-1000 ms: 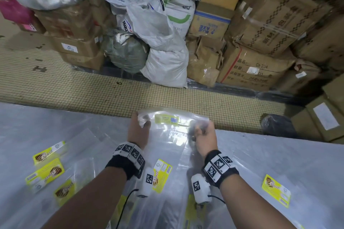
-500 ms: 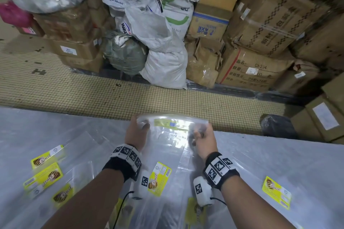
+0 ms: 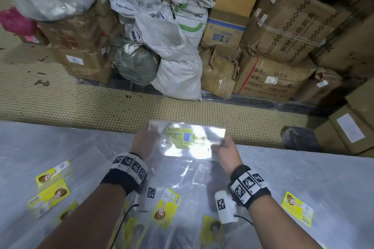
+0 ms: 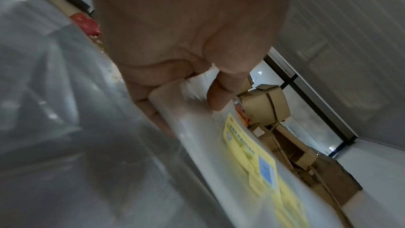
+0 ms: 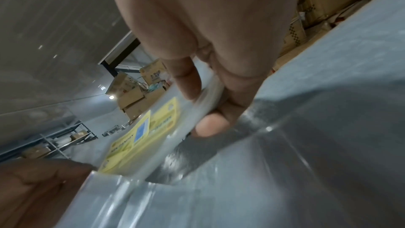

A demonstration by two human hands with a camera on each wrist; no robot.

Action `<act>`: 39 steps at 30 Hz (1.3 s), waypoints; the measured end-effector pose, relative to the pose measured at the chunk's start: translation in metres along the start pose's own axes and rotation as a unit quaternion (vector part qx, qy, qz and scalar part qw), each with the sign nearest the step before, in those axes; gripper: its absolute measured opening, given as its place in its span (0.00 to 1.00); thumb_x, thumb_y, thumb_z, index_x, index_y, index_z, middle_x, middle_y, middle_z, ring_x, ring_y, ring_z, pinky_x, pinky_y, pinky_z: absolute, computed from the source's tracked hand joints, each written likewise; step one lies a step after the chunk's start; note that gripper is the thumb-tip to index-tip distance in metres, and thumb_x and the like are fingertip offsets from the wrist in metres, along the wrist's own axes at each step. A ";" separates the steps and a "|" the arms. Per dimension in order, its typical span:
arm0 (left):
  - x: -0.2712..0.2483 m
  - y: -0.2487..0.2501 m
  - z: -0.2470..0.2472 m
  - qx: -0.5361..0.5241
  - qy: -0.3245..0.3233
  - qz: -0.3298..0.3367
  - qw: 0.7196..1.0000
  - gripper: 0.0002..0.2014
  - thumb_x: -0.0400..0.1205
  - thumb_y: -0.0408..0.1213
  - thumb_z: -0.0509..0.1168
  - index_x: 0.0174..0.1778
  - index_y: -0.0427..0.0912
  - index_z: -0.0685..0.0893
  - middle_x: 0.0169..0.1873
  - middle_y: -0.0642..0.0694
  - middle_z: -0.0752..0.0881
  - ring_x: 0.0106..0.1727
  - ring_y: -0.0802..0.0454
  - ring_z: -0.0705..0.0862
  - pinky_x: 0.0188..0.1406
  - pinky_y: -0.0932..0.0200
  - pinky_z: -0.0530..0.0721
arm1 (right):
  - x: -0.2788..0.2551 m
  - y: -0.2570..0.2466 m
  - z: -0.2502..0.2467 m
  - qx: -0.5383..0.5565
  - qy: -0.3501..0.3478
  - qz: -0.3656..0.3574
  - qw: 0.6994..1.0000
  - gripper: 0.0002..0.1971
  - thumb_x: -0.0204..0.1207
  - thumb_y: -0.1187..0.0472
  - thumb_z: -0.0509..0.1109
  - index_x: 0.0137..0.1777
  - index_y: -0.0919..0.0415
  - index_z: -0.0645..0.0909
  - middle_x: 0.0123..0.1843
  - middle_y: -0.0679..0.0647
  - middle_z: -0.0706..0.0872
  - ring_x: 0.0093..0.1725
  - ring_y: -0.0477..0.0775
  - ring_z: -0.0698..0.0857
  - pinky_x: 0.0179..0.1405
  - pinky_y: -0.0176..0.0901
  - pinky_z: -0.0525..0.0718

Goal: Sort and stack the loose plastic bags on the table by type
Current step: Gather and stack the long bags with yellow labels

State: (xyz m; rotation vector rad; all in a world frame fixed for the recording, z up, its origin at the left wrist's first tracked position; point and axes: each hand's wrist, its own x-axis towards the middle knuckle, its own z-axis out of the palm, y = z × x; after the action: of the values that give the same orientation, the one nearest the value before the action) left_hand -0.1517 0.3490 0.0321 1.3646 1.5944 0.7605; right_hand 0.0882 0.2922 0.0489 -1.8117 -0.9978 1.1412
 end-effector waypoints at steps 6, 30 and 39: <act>-0.033 -0.021 -0.004 -0.025 -0.076 -0.070 0.994 0.11 0.83 0.31 0.62 0.61 0.39 0.74 0.50 0.45 0.80 0.35 0.51 0.85 0.23 0.62 0.82 | -0.025 0.024 -0.003 -0.075 -0.024 0.042 0.996 0.20 0.84 0.74 0.54 0.41 0.45 0.65 0.40 0.45 0.72 0.37 0.38 0.71 0.37 0.32 0.73; -0.161 0.029 -0.027 0.000 -0.193 -0.049 0.980 0.36 0.74 0.46 0.70 0.78 0.45 0.65 0.74 0.44 0.71 0.69 0.40 0.76 0.63 0.41 0.82 | -0.165 0.025 -0.055 0.112 -0.007 0.068 0.991 0.14 0.68 0.69 0.66 0.55 0.66 0.75 0.47 0.66 0.82 0.39 0.63 0.83 0.19 0.43 0.79; -0.217 0.037 0.048 -0.038 -0.235 -0.061 0.969 0.39 0.82 0.39 0.68 0.85 0.45 0.53 0.82 0.39 0.61 0.78 0.36 0.69 0.71 0.36 0.77 | -0.222 0.084 -0.135 0.151 0.038 0.055 0.986 0.12 0.75 0.74 0.64 0.57 0.63 0.78 0.45 0.63 0.87 0.37 0.61 0.85 0.21 0.43 0.80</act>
State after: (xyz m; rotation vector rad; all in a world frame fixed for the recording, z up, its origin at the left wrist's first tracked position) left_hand -0.0899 0.1415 0.0929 1.2642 1.2445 0.3798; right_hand 0.1660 0.0337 0.0913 -1.6667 -0.6492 1.2088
